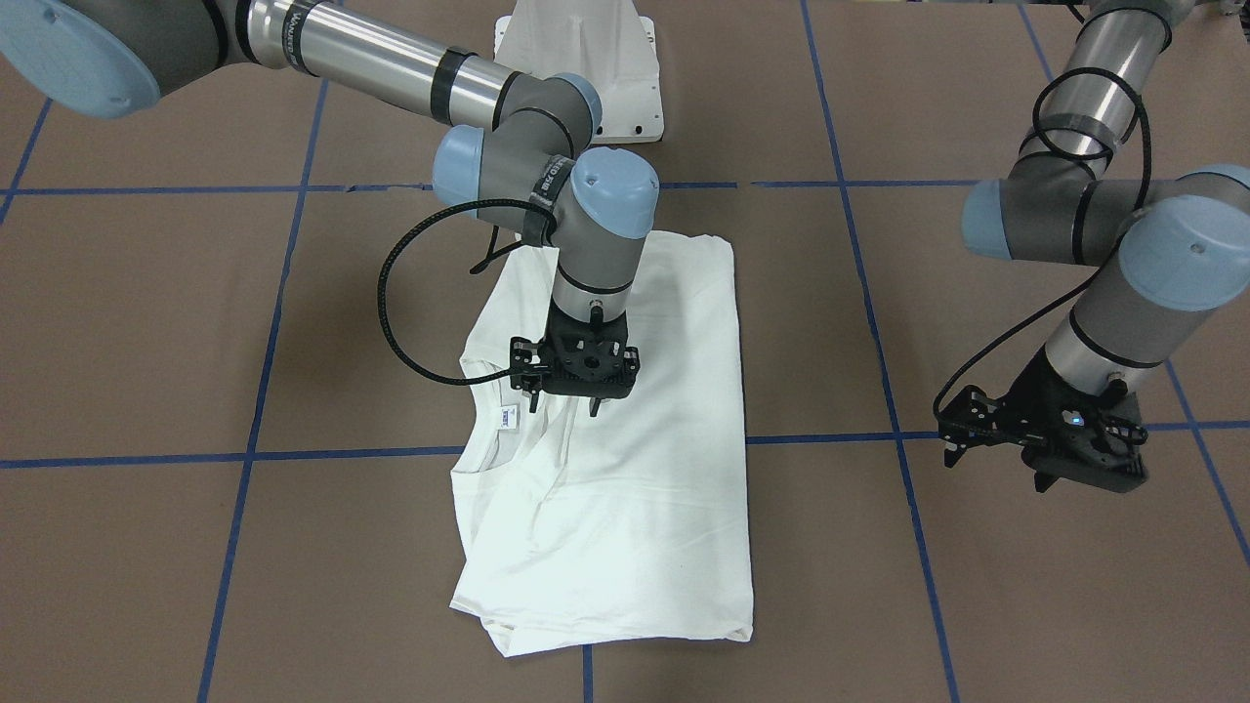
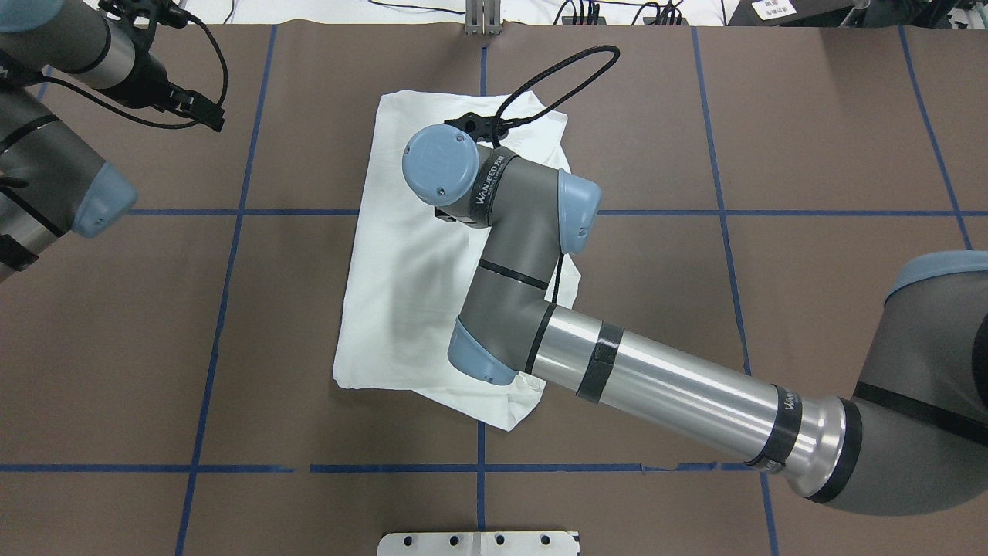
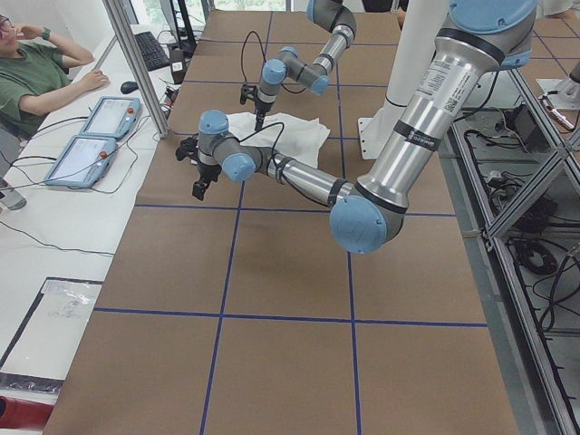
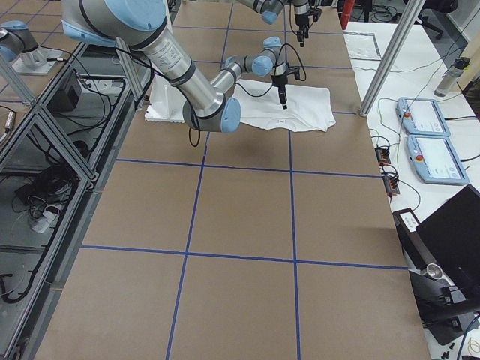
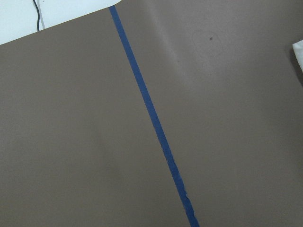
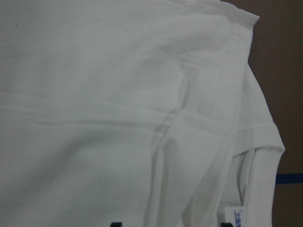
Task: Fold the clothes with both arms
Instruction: 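Raise the right gripper off the shirt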
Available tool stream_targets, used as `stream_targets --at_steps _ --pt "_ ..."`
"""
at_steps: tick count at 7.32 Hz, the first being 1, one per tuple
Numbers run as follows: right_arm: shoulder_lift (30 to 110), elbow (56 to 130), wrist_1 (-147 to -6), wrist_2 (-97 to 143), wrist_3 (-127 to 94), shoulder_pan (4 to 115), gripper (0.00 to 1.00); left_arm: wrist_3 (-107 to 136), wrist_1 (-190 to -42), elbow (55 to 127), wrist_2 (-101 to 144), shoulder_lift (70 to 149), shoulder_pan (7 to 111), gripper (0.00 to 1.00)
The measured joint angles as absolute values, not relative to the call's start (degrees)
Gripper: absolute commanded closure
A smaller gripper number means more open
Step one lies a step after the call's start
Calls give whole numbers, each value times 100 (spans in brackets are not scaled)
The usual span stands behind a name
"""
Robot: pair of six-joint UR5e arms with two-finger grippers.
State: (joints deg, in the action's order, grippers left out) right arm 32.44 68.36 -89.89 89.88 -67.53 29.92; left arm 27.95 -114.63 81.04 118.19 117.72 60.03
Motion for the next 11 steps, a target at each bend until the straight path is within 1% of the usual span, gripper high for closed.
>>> stream_targets --at_steps 1,2,3,7,8,9,10,11 --pt "3264 6843 -9072 8978 -6728 2958 46 2795 -11462 8104 11823 11770 6003 0" --pt "3273 6861 -9189 8970 -6696 2944 69 2795 -11461 8104 11827 11769 6003 0" --pt "3279 6881 -9277 8964 -6670 2940 100 2795 -11461 8101 11827 11769 6003 0" --pt "3362 7003 -9443 8925 -6635 2950 100 2795 -11467 8100 11828 11769 6003 0" --pt "3511 7206 -9547 8916 -6571 2971 100 2795 -11468 8102 11826 11768 6003 0" --pt "3830 7557 -9604 8865 -6378 2987 100 2795 -11469 8103 11828 11768 6003 0" --pt "4135 7859 -9613 8785 -6148 2997 2 2795 -11470 8103 11829 11769 6003 0" --pt "4329 8026 -9588 8728 -5974 3008 0 2795 -11470 8104 11830 11769 6003 0"
